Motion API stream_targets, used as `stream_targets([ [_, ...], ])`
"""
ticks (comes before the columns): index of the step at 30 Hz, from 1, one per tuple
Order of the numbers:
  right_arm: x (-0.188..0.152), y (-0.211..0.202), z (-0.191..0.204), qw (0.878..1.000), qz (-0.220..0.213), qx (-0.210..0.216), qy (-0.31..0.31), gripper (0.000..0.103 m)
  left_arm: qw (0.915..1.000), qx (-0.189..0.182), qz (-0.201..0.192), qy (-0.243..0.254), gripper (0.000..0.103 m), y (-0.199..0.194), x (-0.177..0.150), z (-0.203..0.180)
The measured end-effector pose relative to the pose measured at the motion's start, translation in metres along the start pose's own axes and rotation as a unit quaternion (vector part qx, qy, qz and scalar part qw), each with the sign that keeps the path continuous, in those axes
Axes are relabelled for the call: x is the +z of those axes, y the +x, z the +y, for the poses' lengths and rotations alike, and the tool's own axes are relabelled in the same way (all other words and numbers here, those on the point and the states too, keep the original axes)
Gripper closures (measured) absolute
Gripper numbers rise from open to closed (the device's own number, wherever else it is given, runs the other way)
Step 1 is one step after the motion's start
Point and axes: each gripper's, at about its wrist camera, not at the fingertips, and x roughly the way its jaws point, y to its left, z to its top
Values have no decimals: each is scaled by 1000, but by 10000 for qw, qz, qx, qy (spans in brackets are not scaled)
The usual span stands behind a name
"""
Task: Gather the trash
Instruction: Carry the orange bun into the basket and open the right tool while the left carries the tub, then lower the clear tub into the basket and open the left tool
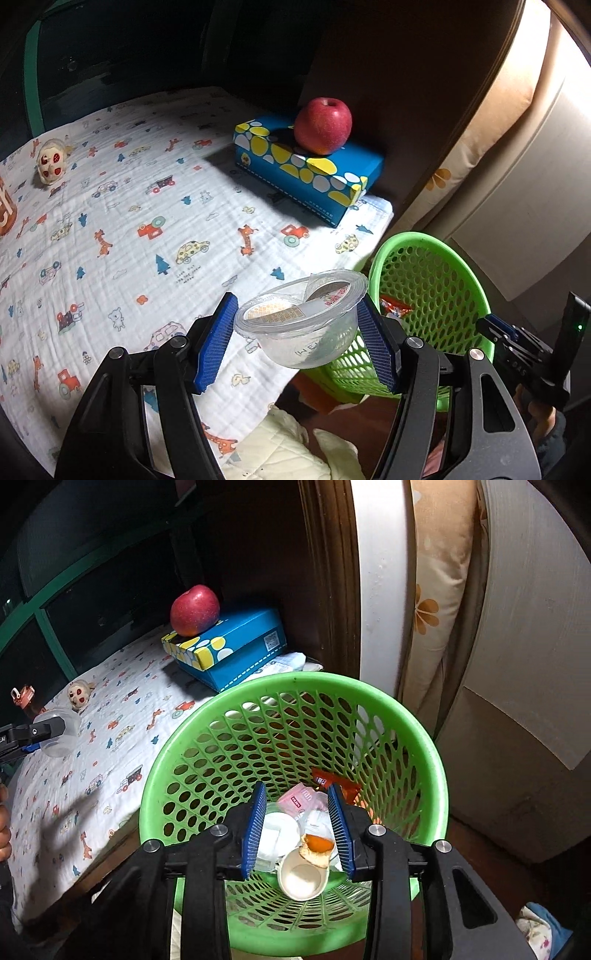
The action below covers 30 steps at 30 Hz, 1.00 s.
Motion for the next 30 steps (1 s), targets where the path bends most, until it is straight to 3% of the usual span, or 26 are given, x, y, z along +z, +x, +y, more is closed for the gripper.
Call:
stream_targets([
  [8,1,-17,-12,9998,-198,2,97,63,9991,-204,147,343,38,13,0,-39],
  [16,1,-33,-21,9992,-378,16,145,50,9962,-339,404,700,38,34,-7,-78],
  [30,0,-55,-30,9976,-642,113,249,40,9879,-645,872,1106,38,66,-24,-126],
])
